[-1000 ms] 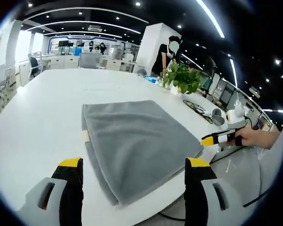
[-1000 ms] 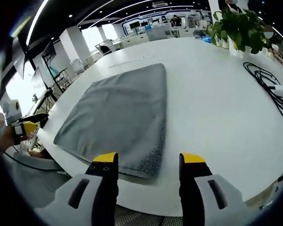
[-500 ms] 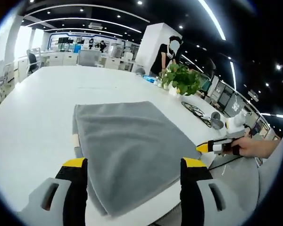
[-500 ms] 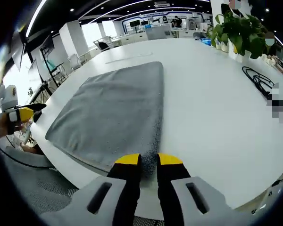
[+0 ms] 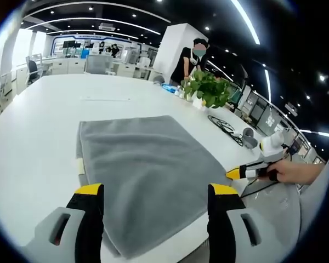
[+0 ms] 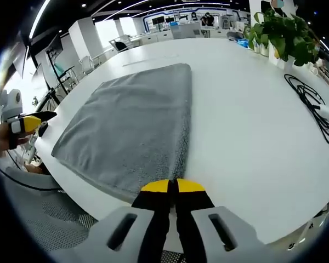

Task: Fold the towel on the table until its edges align and the towel forms a compact rectangular stack.

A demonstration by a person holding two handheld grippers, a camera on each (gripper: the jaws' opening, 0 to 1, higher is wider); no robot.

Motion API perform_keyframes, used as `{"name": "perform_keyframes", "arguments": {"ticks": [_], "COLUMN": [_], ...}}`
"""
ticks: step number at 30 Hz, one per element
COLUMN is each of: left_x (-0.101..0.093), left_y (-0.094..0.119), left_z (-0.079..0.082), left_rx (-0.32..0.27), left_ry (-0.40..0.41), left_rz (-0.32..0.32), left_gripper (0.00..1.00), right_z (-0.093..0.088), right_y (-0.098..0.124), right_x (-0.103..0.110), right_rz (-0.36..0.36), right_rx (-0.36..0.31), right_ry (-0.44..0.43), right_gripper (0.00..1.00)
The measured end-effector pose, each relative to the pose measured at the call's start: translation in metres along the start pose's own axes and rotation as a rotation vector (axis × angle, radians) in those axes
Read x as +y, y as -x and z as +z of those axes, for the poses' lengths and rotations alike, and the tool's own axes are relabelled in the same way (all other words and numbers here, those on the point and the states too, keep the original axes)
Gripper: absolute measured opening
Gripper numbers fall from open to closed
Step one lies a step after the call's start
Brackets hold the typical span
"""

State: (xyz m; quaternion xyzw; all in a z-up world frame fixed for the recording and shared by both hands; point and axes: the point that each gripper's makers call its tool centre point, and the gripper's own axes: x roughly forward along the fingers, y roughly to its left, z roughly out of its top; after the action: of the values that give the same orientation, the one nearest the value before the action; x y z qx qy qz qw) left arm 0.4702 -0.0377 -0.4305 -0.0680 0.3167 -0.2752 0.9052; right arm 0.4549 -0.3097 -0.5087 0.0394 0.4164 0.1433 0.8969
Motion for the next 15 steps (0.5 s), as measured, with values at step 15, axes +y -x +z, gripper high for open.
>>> {"name": "perform_keyframes", "arguments": {"ticks": [15], "left_x": [-0.002], "left_y": [-0.007], "left_z": [-0.005], "left_rx": [0.054], "left_ry": [-0.048], "left_rz": [-0.031], "left_gripper": [0.72], "right_z": [0.021], "right_y": [0.005], "right_x": [0.047], "right_rz": [0.079], "right_rx": [-0.046], "right_ry": [0.128], "right_gripper": [0.00]}}
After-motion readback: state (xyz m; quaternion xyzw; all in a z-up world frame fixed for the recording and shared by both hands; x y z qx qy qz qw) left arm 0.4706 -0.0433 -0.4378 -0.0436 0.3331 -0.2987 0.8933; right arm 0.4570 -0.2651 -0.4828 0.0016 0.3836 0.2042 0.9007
